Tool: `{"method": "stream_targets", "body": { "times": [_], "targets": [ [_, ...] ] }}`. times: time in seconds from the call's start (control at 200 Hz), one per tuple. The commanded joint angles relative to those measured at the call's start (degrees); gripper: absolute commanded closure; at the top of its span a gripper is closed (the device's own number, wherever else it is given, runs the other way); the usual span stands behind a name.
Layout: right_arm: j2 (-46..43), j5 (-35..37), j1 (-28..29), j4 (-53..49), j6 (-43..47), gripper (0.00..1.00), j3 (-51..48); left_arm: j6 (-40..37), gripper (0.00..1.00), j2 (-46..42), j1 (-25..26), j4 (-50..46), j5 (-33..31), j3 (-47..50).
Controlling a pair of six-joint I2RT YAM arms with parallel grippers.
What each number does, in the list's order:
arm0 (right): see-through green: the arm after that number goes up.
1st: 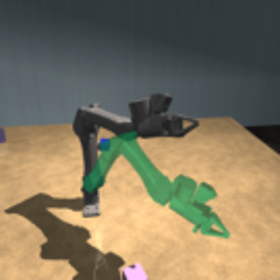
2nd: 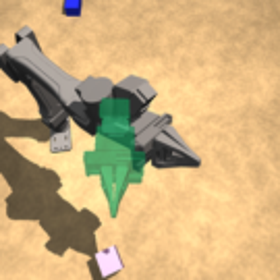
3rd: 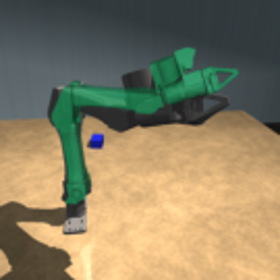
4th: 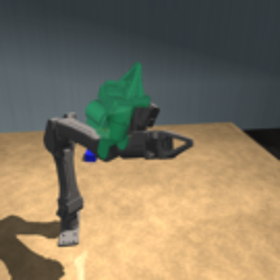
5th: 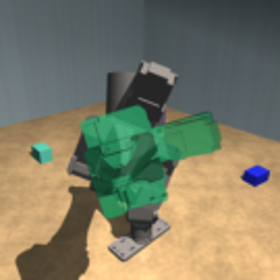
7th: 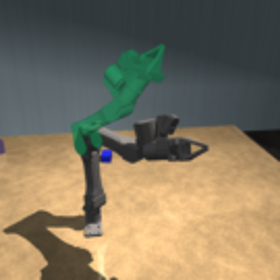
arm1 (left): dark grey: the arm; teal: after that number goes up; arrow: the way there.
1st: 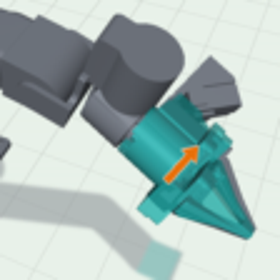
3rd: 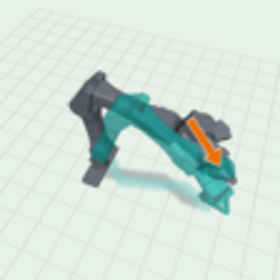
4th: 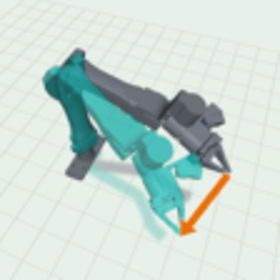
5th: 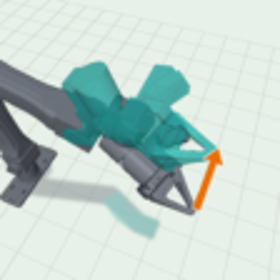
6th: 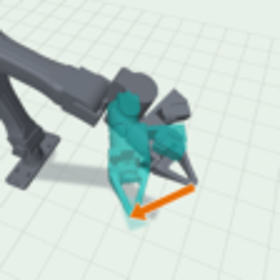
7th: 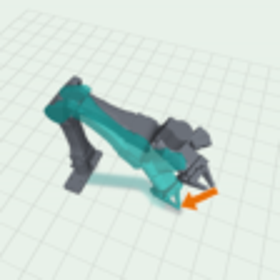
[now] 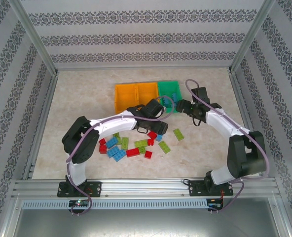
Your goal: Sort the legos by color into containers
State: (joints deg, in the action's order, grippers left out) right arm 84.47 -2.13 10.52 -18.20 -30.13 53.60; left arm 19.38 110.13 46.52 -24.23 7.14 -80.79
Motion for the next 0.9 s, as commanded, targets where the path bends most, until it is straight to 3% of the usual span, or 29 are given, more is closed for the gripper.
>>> {"method": "stream_targets", "body": {
  "times": [0.0, 0.375, 0.894],
  "targets": [
    [-4.1, 2.9, -1.2, -0.1, -1.3, 0.11, -3.6, -0.8, 0.25, 2.9, 0.7, -4.3, -0.1, -3.8],
    [-10.8, 4.1, -5.9, -0.3, -1.5, 0.08, -11.2, -2.2, 0.38, 9.7, 3.5, -10.7, -3.8, -11.3],
    [-13.4, 3.9, -7.6, -0.7, -1.6, 0.08, -13.8, -4.8, 0.44, 13.7, 5.3, -14.7, -4.9, -15.7]
  ]
}}
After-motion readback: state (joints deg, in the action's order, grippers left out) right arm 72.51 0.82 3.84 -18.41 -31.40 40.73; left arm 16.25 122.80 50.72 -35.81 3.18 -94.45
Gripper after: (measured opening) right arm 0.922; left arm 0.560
